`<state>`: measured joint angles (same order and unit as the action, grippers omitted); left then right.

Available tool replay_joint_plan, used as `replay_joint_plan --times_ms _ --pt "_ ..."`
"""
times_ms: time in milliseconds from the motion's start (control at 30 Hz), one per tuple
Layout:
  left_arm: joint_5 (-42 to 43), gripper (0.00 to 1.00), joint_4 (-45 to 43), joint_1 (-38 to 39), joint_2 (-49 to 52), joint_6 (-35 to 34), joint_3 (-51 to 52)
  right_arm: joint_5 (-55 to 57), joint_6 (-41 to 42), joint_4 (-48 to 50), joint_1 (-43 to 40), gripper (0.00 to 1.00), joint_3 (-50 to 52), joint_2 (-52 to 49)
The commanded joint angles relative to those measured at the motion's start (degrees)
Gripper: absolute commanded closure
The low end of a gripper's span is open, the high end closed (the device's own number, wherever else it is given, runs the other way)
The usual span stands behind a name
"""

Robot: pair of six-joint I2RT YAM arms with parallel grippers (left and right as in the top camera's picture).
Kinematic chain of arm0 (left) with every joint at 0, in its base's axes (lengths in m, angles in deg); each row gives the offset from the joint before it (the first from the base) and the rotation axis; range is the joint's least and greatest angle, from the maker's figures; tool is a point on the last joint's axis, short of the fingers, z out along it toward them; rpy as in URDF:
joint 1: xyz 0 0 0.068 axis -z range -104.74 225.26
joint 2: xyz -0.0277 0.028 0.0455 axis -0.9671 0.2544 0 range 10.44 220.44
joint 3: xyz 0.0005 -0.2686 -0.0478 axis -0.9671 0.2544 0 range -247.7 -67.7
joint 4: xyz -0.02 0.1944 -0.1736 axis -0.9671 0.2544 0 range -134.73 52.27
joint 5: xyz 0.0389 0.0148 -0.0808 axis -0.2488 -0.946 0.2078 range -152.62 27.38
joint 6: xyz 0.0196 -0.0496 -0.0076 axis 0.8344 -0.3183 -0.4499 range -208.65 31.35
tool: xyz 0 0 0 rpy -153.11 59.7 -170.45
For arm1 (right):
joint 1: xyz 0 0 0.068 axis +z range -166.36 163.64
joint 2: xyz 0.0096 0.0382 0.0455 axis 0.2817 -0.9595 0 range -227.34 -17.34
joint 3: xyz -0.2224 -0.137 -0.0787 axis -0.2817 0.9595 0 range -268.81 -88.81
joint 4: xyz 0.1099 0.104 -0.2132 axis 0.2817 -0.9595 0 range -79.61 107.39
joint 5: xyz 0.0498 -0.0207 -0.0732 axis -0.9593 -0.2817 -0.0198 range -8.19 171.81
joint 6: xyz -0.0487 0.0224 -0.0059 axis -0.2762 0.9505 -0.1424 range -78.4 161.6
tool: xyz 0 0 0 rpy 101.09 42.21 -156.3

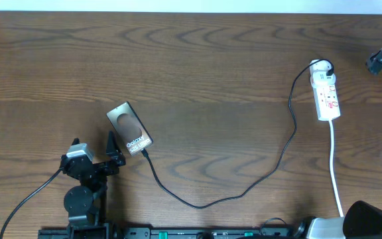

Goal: Plug charger to phone and switch on socket

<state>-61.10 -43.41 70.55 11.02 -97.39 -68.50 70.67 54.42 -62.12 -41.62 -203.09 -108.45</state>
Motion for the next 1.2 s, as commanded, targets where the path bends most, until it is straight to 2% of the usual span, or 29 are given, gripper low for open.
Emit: replay_joint_plan --times_ms 0,433,600,767,933,1167 --pt "-2.2 0.07 2.9 0.3 -0.3 0.4 0.6 -0.4 0.4 0.0 0.7 0.01 -0.5 0.0" --pt "-2.2 0.07 2.9 0.3 -0.3 0.3 0.6 0.0 1.1 0.1 0.8 0.01 -0.2 0.0" --pt "-2.2 0.07 2.9 0.3 -0.3 0.3 0.6 0.2 1.9 5.9 4.3 0.01 2.7 2.0" --pt "-2.2 0.07 2.9 0.3 -0.3 0.3 0.6 1.8 1.7 23.2 10.7 0.01 17.1 9.1" --pt "-2.2 0.07 2.9 0.3 -0.3 0.3 0.6 3.5 1.7 47.4 17.2 0.01 40.7 20.1" --pt "-2.2 0.07 2.9 0.3 -0.3 0.3 0.6 5.2 1.2 74.1 20.9 0.01 68.5 34.6"
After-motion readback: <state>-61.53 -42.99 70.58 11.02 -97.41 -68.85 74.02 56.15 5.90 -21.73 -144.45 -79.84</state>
